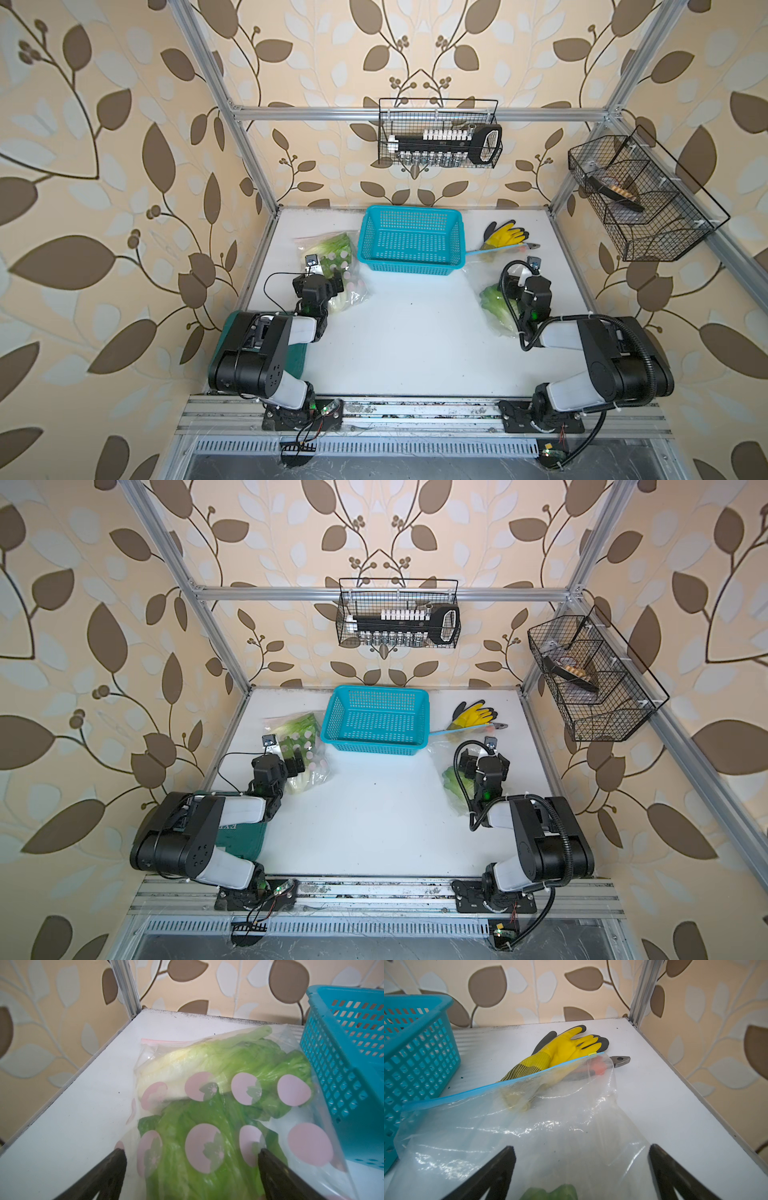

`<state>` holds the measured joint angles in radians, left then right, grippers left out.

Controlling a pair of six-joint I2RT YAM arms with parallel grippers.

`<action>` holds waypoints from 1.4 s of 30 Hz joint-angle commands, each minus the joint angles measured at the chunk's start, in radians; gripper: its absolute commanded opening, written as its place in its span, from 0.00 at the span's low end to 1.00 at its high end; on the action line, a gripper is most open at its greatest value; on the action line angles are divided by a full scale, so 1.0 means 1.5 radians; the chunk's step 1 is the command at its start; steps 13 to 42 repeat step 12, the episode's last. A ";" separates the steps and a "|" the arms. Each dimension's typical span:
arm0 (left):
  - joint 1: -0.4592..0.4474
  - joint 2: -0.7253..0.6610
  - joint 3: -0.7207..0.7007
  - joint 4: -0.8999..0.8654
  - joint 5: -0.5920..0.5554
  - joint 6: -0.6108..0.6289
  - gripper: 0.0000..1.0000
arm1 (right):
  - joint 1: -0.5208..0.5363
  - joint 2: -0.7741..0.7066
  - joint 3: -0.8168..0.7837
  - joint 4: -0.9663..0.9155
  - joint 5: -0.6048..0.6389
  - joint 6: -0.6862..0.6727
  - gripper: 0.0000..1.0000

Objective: Put the chinese cabbages into a zipper bag and zip it
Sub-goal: Reset both arms

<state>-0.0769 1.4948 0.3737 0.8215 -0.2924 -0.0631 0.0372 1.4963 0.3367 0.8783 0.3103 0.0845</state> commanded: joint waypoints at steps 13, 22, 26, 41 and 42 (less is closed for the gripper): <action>0.007 0.000 -0.001 -0.036 0.090 0.044 0.99 | 0.003 0.003 0.008 -0.015 -0.003 -0.007 1.00; 0.007 0.000 -0.001 -0.036 0.090 0.044 0.99 | 0.003 0.003 0.008 -0.015 -0.003 -0.007 1.00; 0.007 0.000 -0.001 -0.036 0.090 0.044 0.99 | 0.003 0.003 0.008 -0.015 -0.003 -0.007 1.00; 0.007 0.000 -0.001 -0.036 0.090 0.044 0.99 | 0.003 0.003 0.008 -0.015 -0.003 -0.007 1.00; 0.007 0.000 -0.001 -0.036 0.090 0.044 0.99 | 0.003 0.003 0.008 -0.015 -0.003 -0.007 1.00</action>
